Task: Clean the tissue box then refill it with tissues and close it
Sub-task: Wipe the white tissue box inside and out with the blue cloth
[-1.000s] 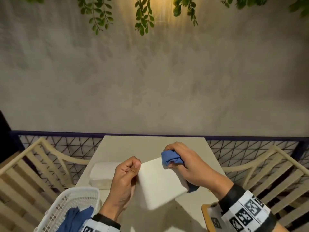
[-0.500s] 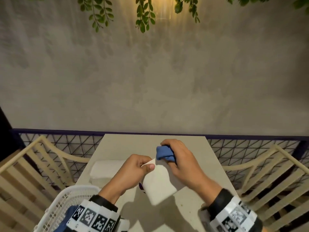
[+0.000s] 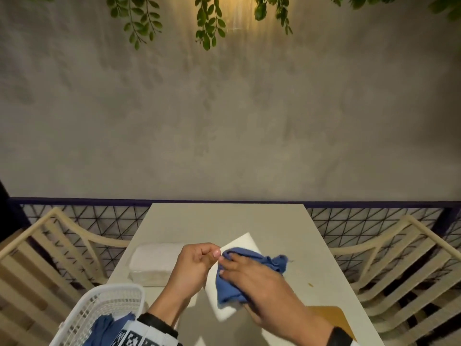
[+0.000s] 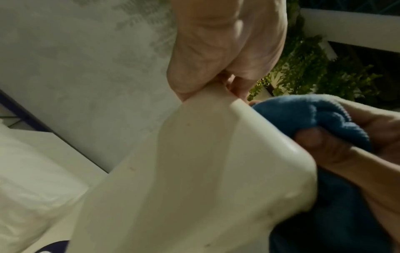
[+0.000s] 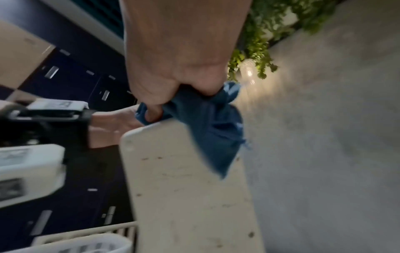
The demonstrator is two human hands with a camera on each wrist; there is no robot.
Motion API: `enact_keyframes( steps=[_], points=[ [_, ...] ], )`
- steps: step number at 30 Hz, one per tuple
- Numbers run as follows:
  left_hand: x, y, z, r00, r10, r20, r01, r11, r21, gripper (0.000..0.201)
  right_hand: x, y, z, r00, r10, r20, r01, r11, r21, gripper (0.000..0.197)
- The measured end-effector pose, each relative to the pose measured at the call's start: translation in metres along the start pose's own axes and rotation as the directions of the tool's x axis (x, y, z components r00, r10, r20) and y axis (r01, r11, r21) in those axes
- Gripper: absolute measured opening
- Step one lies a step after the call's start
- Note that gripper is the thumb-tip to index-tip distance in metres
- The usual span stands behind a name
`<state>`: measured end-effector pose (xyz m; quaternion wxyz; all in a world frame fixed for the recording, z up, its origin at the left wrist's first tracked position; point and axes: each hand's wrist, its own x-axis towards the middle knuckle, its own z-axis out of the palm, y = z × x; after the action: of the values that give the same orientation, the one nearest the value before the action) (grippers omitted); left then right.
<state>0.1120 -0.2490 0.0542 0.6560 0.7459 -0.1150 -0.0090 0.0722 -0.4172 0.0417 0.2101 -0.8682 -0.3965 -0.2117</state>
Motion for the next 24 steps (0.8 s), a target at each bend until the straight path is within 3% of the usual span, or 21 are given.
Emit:
enact_keyframes(
  steps=[2, 3, 5, 6, 7, 9, 11, 13, 16, 18, 21, 24],
  points=[
    [-0.002, -0.002, -0.002, 1.000, 0.010, -0.010, -0.010, 0.998, -0.056, 0.029, 0.007, 0.012, -0.011, 0.989, 0.109, -0.095, -0.097, 0.987, 0.128, 0.039],
    [-0.003, -0.003, -0.003, 0.999, 0.024, -0.027, -0.027, 0.995, -0.094, 0.030, 0.010, 0.019, -0.019, 0.951, 0.274, -0.146, -0.224, 0.931, 0.288, 0.038],
    [-0.006, 0.001, -0.006, 0.997, 0.074, -0.035, -0.080, 0.981, -0.179, 0.026, 0.021, 0.031, -0.034, 0.859, 0.510, -0.039, -0.360, 0.656, 0.663, 0.030],
    [-0.008, 0.004, -0.009, 0.994, 0.103, -0.019, -0.105, 0.970, -0.220, 0.029, 0.024, 0.037, -0.037, 0.845, 0.534, 0.033, -0.366, 0.531, 0.764, 0.028],
    [-0.010, 0.006, -0.011, 0.992, 0.129, 0.004, -0.123, 0.959, -0.253, 0.037, 0.024, 0.043, -0.038, 0.846, 0.530, 0.061, -0.364, 0.489, 0.792, 0.030],
    [-0.010, 0.004, -0.020, 0.988, 0.147, 0.051, -0.128, 0.955, -0.266, 0.055, 0.019, 0.045, -0.038, 0.876, 0.473, 0.089, -0.360, 0.522, 0.773, 0.032],
    [-0.009, -0.001, -0.029, 0.985, 0.129, 0.111, -0.100, 0.966, -0.237, 0.062, 0.017, 0.041, -0.039, 0.903, 0.414, 0.114, -0.361, 0.590, 0.722, 0.021],
    [-0.009, -0.002, -0.034, 0.967, 0.094, 0.236, -0.066, 0.990, -0.125, 0.058, 0.019, 0.036, -0.043, 0.916, 0.376, 0.138, -0.373, 0.675, 0.637, 0.013],
    [-0.007, 0.005, -0.024, 0.908, 0.023, 0.418, -0.046, 0.998, 0.044, 0.035, 0.029, 0.028, -0.044, 0.928, 0.330, 0.173, -0.372, 0.822, 0.431, 0.015],
    [-0.005, 0.010, -0.013, 0.925, 0.009, 0.379, -0.042, 0.996, 0.080, 0.033, 0.036, 0.022, -0.041, 0.942, 0.297, 0.157, -0.332, 0.895, 0.297, 0.016],
    [-0.003, 0.007, -0.004, 0.983, 0.043, 0.180, -0.056, 0.996, 0.067, 0.038, 0.040, 0.013, -0.031, 0.947, 0.320, 0.018, -0.317, 0.928, 0.198, 0.021],
    [-0.009, -0.002, -0.002, 0.998, 0.048, 0.033, -0.042, 0.987, -0.152, 0.029, 0.024, 0.007, -0.018, 0.942, 0.324, -0.084, -0.281, 0.902, 0.328, 0.030]
  ],
)
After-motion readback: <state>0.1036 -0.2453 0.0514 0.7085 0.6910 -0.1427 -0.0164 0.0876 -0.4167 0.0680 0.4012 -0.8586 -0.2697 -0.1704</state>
